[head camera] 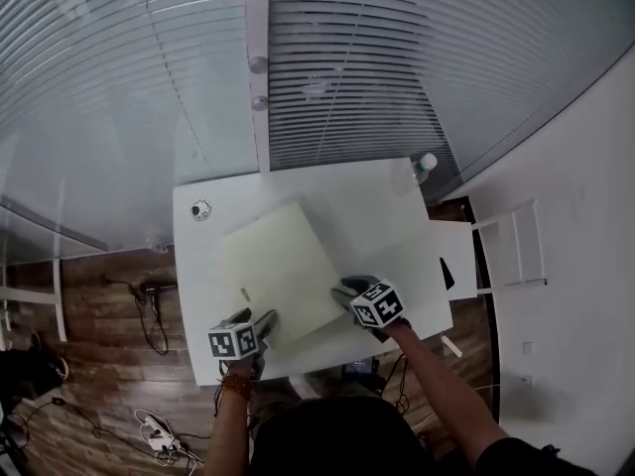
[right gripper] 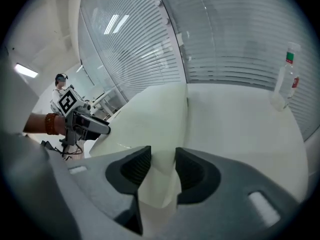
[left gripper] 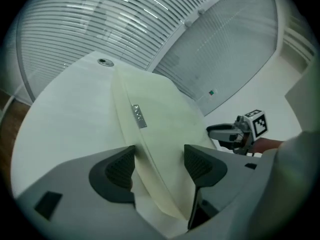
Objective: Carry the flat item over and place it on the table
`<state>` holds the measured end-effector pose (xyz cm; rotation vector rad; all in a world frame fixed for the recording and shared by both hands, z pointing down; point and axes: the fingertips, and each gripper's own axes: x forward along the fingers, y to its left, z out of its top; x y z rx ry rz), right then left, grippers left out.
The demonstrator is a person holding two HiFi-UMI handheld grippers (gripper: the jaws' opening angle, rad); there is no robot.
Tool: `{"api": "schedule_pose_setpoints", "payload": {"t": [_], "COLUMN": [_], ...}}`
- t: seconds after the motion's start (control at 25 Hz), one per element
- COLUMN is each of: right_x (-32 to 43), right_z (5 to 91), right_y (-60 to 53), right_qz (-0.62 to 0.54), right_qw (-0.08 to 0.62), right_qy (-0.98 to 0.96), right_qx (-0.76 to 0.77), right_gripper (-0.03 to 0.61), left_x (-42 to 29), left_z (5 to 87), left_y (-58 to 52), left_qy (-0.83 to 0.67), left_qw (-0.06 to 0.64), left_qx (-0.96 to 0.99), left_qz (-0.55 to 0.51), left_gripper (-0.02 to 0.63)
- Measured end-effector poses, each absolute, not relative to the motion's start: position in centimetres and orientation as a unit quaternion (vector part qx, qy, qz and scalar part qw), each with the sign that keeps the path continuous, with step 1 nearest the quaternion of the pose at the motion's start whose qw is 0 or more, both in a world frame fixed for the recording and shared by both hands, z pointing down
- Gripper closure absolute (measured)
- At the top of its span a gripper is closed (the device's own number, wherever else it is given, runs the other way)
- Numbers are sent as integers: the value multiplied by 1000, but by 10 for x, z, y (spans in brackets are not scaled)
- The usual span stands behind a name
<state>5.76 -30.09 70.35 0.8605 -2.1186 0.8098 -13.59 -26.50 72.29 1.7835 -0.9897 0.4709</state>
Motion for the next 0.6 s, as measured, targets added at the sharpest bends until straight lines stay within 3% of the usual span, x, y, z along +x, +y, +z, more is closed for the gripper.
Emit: {"api": "schedule_pose_setpoints", "payload": {"t": [0.16, 0.32, 0.6], "right_x": [66, 81, 79], "right_z": [709, 704, 565], "right_y": [-314, -309, -294], "right_qz": [310, 311, 180], "right_qw": [355, 316, 116], "right_qy": [-796, -788, -858], "right_qx": [379, 428, 466], "right_gripper": [425, 425, 433], "left_x": [-123, -126, -106], "left_z": [727, 719, 605], "left_y": [-302, -310, -284], "left_qy": [-406, -424, -525], "left_qw": [478, 451, 275], "left_qx": [746, 746, 788], "left_qz": [225, 247, 168], "left_gripper": [312, 307, 307]}}
